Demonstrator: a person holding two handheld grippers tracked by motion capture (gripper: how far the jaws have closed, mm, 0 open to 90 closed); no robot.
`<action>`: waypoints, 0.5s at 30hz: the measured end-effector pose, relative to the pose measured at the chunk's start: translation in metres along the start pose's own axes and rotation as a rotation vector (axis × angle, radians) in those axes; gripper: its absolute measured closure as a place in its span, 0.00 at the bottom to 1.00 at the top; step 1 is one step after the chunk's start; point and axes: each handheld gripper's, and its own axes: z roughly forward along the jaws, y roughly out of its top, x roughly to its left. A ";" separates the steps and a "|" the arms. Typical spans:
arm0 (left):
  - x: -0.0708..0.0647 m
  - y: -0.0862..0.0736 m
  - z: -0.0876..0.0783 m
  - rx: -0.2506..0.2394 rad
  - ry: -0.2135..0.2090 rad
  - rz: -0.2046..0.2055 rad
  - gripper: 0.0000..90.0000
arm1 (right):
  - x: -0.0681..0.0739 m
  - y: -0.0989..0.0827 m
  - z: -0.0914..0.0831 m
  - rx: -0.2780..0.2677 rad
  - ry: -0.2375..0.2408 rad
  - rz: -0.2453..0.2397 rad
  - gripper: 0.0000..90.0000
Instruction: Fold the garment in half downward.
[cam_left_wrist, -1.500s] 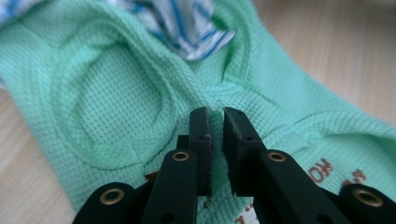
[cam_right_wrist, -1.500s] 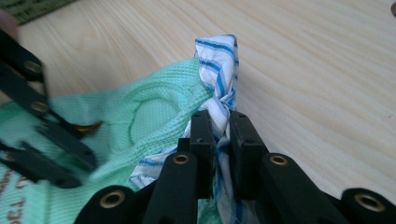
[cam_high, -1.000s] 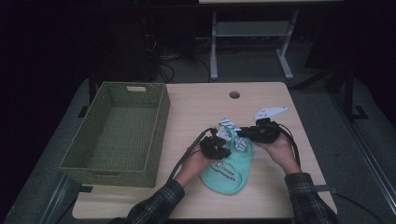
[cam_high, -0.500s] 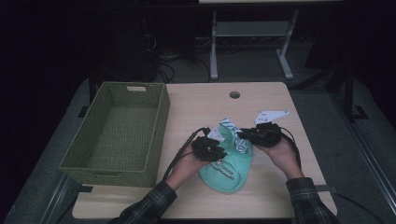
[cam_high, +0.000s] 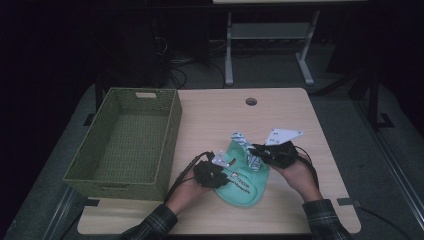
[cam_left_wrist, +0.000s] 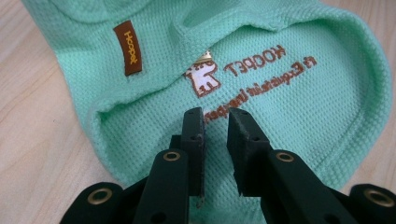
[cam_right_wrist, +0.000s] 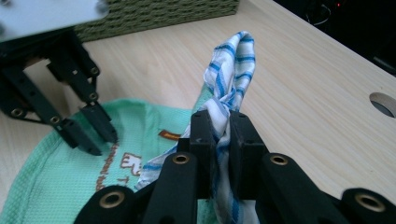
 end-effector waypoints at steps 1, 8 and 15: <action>0.000 0.000 0.000 0.002 -0.001 0.001 0.84 | 0.003 -0.001 0.000 0.003 -0.005 -0.012 0.90; 0.003 -0.002 -0.001 -0.013 -0.006 -0.013 0.84 | 0.022 -0.008 0.003 0.002 0.039 -0.025 0.90; 0.004 -0.002 -0.009 -0.022 0.005 -0.011 0.82 | 0.030 -0.010 0.000 -0.004 0.057 -0.020 0.89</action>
